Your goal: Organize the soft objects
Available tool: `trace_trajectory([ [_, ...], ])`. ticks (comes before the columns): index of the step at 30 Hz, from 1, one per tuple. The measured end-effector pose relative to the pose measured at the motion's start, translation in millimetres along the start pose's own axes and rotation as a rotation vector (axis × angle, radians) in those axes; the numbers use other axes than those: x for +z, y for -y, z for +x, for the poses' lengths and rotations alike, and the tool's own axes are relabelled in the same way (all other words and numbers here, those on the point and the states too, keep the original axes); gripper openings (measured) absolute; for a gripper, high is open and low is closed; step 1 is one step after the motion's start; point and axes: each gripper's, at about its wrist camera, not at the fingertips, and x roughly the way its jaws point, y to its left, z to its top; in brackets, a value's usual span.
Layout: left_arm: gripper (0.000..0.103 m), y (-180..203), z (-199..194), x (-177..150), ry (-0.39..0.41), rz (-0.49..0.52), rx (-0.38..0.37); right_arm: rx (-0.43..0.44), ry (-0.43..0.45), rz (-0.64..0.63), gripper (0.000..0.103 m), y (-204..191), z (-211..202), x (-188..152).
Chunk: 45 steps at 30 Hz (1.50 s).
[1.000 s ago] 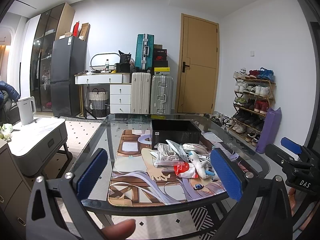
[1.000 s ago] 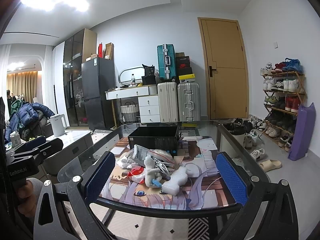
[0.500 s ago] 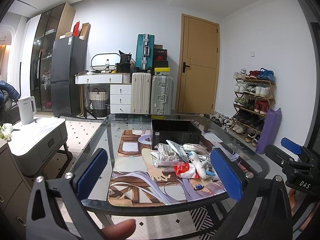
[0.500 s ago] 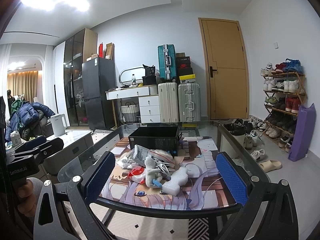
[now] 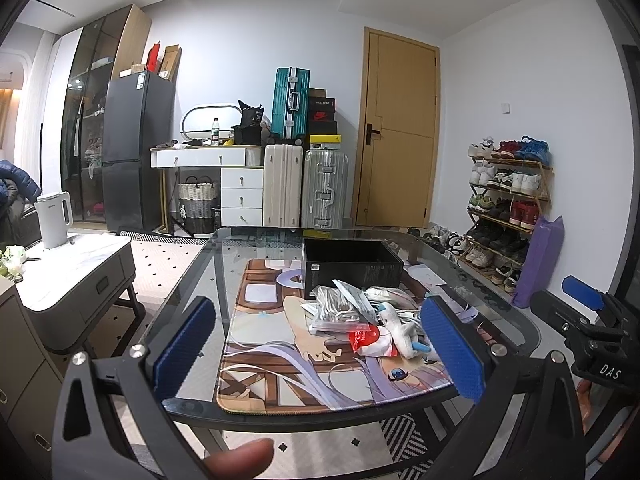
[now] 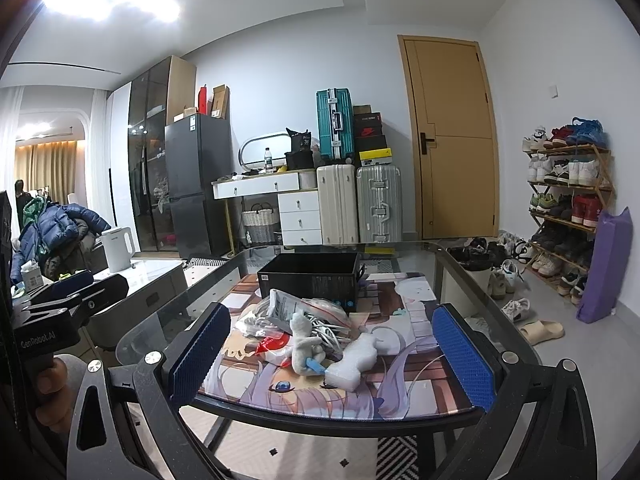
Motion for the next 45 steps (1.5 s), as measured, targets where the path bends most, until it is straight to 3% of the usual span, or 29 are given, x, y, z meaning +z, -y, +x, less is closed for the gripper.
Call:
trace_trajectory([
  [27, 0.103, -2, 3, -1, -0.005, -0.017, -0.005, -0.016, -0.008, 0.008, 0.103, 2, -1, 1],
  [31, 0.103, -3, 5, -2, -0.018, -0.033, -0.019, -0.015, -0.017, 0.025, 0.103, 7, -1, 3],
  [35, 0.102, 0, 14, -5, -0.084, -0.004, -0.001, -0.011, -0.031, 0.016, 0.103, 6, -1, 4],
  [45, 0.102, 2, 13, -5, -0.103, 0.012, -0.019, -0.021, -0.035, 0.009, 0.103, 4, 2, 6],
])
